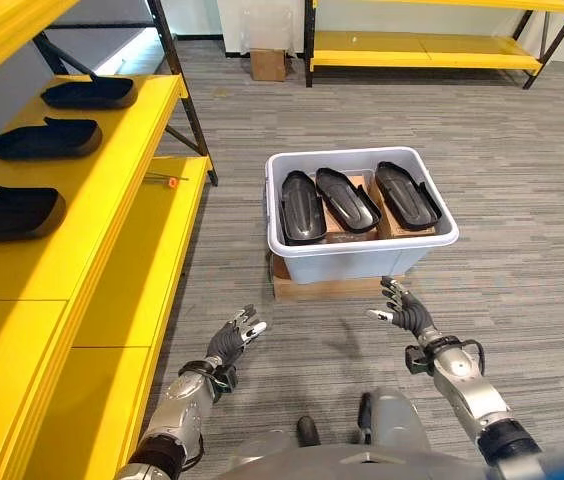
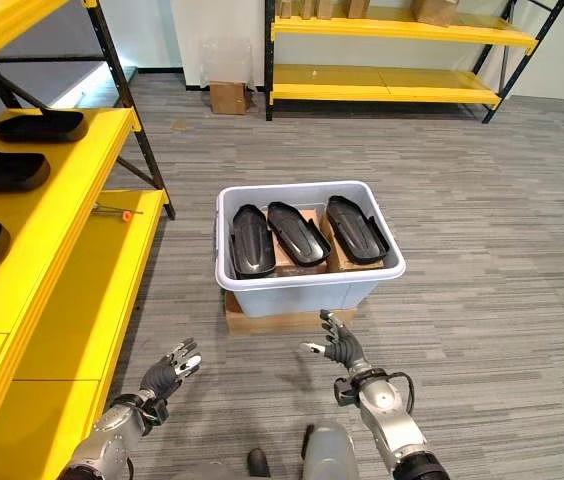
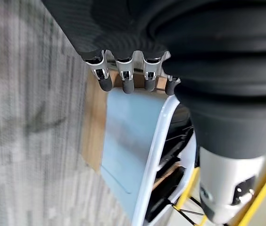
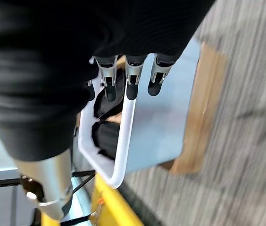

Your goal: Move parts from the plastic box to the shelf.

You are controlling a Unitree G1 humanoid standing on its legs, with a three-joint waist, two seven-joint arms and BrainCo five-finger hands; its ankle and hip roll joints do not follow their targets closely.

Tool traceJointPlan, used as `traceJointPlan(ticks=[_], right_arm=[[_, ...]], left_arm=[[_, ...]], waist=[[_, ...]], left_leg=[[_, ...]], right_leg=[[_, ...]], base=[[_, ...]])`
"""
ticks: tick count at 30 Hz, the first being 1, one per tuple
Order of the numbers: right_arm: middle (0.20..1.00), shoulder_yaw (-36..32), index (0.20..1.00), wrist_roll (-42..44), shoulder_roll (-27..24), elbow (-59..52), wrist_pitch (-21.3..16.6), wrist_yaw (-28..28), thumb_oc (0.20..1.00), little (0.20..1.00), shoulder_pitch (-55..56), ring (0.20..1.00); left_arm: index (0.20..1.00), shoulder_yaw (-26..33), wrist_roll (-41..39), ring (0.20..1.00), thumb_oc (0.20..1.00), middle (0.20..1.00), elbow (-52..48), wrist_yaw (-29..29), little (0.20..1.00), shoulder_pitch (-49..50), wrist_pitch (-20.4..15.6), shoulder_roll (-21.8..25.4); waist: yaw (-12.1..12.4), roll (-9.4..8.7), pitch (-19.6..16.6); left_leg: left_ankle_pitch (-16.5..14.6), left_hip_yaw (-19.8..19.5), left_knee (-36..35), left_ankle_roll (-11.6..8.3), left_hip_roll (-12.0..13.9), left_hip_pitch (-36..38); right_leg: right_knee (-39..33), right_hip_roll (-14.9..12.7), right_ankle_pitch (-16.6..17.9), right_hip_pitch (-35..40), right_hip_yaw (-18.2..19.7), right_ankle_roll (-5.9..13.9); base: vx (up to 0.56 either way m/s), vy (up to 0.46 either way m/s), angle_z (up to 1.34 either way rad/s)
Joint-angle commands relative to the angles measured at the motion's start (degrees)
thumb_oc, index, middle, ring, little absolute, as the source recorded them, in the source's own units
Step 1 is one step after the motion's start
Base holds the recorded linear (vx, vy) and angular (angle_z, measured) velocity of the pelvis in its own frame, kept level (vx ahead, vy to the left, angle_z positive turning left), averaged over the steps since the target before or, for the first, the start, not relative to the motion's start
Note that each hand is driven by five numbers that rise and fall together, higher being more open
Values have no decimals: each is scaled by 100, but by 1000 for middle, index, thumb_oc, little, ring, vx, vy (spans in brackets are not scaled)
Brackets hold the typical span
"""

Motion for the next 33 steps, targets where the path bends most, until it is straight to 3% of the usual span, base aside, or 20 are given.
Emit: traceJointPlan(ticks=[1,4,6,11,16,19,25,26,29,31,33], right_arm=[[1000,-317,1000,93,69,-60,-335,-130,1000,1000,-237,1000],[1000,-524,1000,-18,204,96,-174,-326,1000,1000,-121,1000],[1000,-567,1000,10,175,273,75,-487,1000,1000,-138,1000],[1000,-540,1000,-123,129,345,521,-925,1000,1000,-70,1000],[1000,-551,1000,-271,31,382,475,-1022,1000,1000,-122,1000],[1000,-543,1000,-480,-29,309,416,-1041,1000,1000,-142,1000],[1000,-527,1000,-969,-252,61,331,-901,1000,1000,-151,1000],[1000,-520,1000,-996,-332,41,300,-914,1000,1000,-159,1000],[1000,-468,1000,-1177,-441,94,233,-997,1000,1000,-217,1000],[1000,-449,1000,-1198,-464,118,274,-1048,1000,1000,-274,1000],[1000,-456,1000,-1281,-483,103,289,-1030,1000,1000,-285,1000]], left_arm=[[1000,63,48,1000,1000,1000,-346,-48,1000,43,-156,172],[1000,-119,87,1000,1000,1000,-357,-71,1000,215,-322,129],[1000,-126,115,1000,1000,1000,-410,-19,1000,265,-256,94],[1000,-20,-4,1000,1000,1000,-571,32,1000,354,-74,38],[1000,-20,30,1000,1000,1000,-666,102,1000,436,-157,-34],[1000,14,-63,1000,1000,1000,-795,110,1000,476,-236,-70],[1000,129,-361,1000,1000,1000,-1076,327,1000,509,-476,-109],[1000,150,-382,1000,1000,1000,-1134,343,1000,475,-502,-105],[1000,199,-529,1000,1000,1000,-1161,293,1000,364,-487,-101],[1000,223,-505,1000,1000,1000,-1196,262,1000,304,-421,-122],[1000,159,-438,1000,1000,1000,-1211,268,1000,313,-390,-149]], waist=[[-76,-341,22],[-177,-333,58],[-129,-370,-60],[-134,-395,-196],[-156,-346,-293],[-146,-266,-322],[-122,-164,-357],[-94,-170,-309],[0,-235,-127],[-45,-186,-35],[-107,-151,-12]], left_leg=[[473,-214,-284,4,293,114],[279,-322,-348,-44,388,402],[301,-201,-334,-141,483,402],[299,101,-332,-229,598,574],[367,274,-305,-359,754,595],[285,294,-227,-428,846,585],[805,322,726,-742,1089,199],[1152,433,1551,-923,1284,-93],[1499,365,2835,-1088,1613,-973],[1641,634,2255,-1127,1847,-1105],[1746,961,1312,-1109,1812,-986]], right_leg=[[-1447,-530,1902,818,370,431],[-1895,-780,2251,533,632,574],[-2316,-728,2096,988,363,555],[-2287,-619,1958,1327,71,497],[-2360,-444,1730,1523,-64,296],[-2423,-313,1572,1669,-49,275],[-2448,-20,1216,1810,-119,-94],[-2469,50,1105,1901,-194,-244],[-2484,108,966,2134,-188,-415],[-2487,130,901,2263,-180,-380],[-2487,55,891,2336,-192,-281]], base=[[180,-95,-10],[404,-209,30],[341,-210,34],[286,-175,7],[229,-171,-19],[220,-155,-6],[131,-197,-12],[78,-264,-22],[88,-209,-13],[107,62,-11],[135,239,-1]])
